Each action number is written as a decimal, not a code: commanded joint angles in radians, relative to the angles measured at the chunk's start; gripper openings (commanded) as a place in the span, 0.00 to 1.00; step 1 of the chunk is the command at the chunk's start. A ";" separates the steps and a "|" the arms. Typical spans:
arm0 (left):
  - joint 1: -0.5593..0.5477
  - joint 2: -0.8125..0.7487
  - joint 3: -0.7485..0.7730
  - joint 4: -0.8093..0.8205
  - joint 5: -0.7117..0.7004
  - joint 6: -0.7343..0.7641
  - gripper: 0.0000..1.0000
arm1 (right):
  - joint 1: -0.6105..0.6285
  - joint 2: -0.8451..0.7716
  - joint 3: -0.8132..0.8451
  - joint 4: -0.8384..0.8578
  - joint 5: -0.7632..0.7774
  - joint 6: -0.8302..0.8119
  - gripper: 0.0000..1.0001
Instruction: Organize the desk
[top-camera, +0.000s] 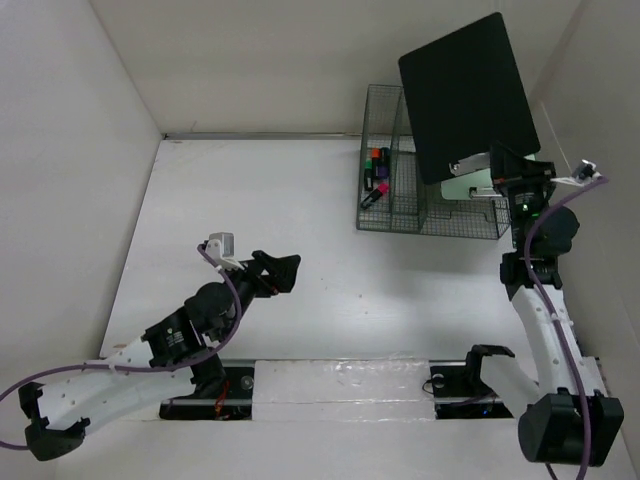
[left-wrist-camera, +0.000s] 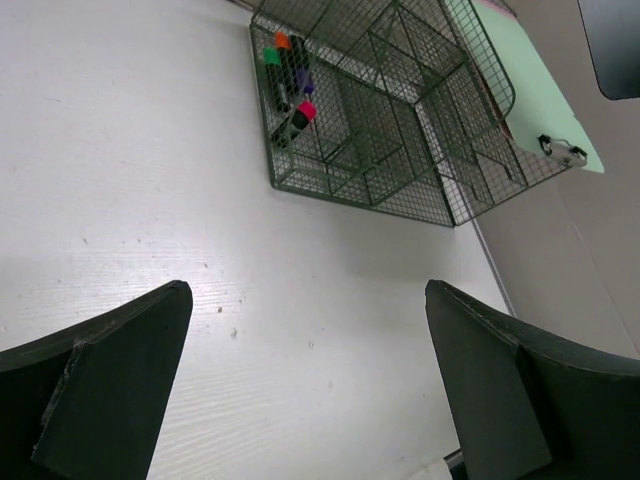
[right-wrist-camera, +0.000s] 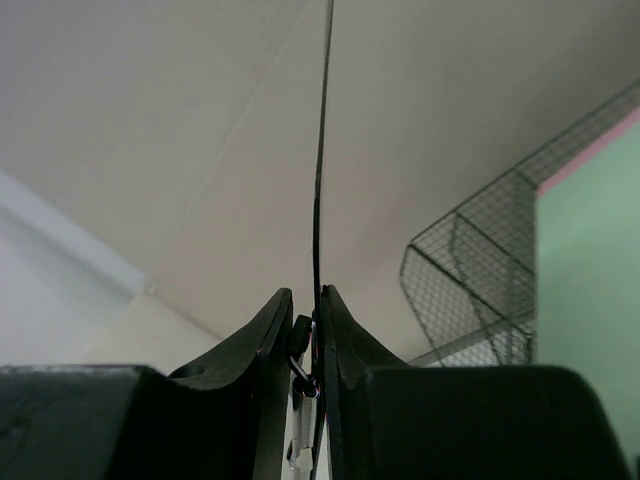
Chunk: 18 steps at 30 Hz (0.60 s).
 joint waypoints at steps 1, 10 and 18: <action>-0.012 0.012 0.006 0.008 -0.023 -0.016 0.99 | -0.085 -0.016 -0.040 0.049 0.013 0.111 0.00; -0.012 -0.019 -0.013 0.026 -0.040 -0.021 0.99 | -0.255 0.013 -0.049 0.029 -0.014 0.148 0.00; -0.012 0.042 -0.001 0.028 -0.021 -0.009 0.99 | -0.367 0.114 -0.097 0.087 -0.168 0.200 0.00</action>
